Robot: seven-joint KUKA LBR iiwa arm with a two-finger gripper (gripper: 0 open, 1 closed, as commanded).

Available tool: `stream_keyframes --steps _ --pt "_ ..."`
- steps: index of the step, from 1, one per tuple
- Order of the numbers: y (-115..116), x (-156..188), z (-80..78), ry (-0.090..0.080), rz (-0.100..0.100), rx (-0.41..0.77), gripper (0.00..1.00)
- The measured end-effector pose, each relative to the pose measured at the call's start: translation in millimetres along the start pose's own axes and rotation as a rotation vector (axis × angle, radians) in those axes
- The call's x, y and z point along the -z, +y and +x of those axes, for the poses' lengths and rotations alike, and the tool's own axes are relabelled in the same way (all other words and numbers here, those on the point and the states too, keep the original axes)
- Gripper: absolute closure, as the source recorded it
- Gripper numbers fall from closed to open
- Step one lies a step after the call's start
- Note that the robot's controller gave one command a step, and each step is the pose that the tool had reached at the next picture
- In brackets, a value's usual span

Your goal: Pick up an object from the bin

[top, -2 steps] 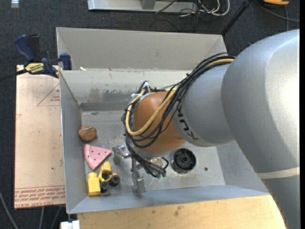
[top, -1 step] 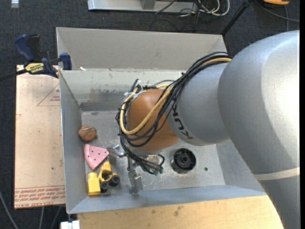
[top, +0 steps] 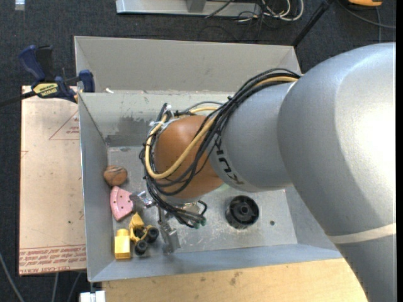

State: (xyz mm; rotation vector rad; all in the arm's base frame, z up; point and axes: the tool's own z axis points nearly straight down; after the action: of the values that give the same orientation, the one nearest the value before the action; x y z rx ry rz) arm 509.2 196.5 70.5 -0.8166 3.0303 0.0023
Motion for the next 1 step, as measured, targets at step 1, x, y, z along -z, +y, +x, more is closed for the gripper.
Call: stream_keyframes --steps 1 --pt "21.3 13.8 -1.8 0.002 0.0 -0.233 0.0"
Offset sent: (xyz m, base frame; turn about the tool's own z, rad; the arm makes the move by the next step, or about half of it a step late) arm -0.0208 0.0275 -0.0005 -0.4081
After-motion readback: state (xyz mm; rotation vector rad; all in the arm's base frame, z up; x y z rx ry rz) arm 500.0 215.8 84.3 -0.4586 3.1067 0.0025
